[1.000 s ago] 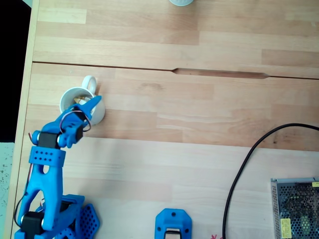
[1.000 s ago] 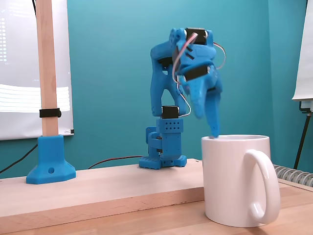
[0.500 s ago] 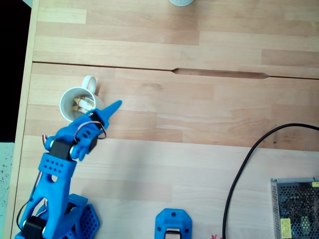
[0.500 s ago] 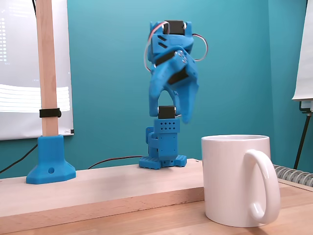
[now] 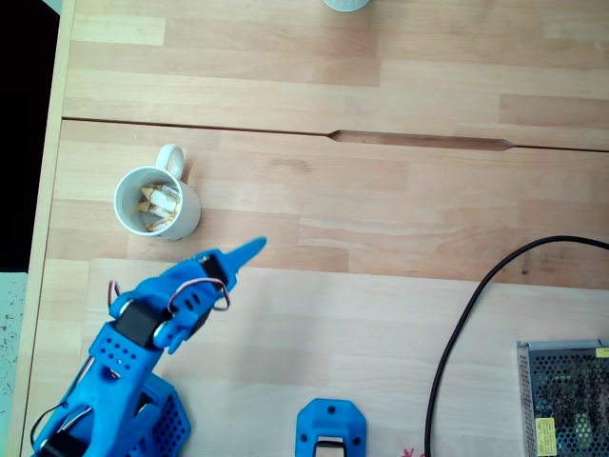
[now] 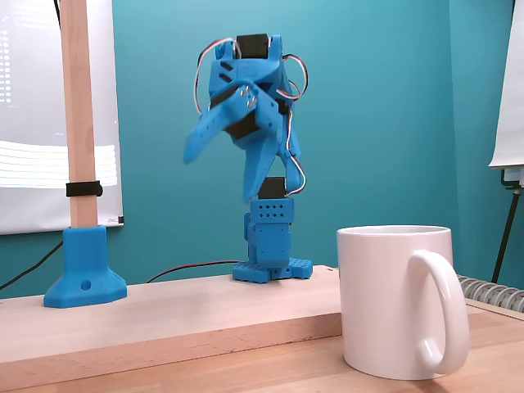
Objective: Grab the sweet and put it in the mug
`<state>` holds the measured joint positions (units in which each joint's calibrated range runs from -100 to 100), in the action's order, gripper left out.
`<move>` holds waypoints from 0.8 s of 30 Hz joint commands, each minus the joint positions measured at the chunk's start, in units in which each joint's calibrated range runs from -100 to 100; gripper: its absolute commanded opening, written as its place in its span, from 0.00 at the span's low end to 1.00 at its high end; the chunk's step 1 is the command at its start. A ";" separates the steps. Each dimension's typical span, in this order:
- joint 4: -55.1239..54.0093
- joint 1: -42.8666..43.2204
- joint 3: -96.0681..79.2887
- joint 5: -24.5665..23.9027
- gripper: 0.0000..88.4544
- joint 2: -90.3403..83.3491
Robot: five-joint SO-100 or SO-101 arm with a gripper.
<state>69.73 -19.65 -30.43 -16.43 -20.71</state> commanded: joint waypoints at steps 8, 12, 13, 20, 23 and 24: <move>8.98 -0.18 -12.47 0.29 0.39 -14.49; 9.62 -0.18 -17.65 0.59 0.39 -21.29; 9.62 -0.18 -18.27 0.59 0.39 -23.10; 9.38 -0.03 -19.25 0.68 0.39 -33.68; 9.22 0.04 -19.25 0.68 0.39 -37.73; 9.22 0.04 -19.34 0.73 0.39 -39.36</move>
<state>79.50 -19.79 -50.07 -15.80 -56.31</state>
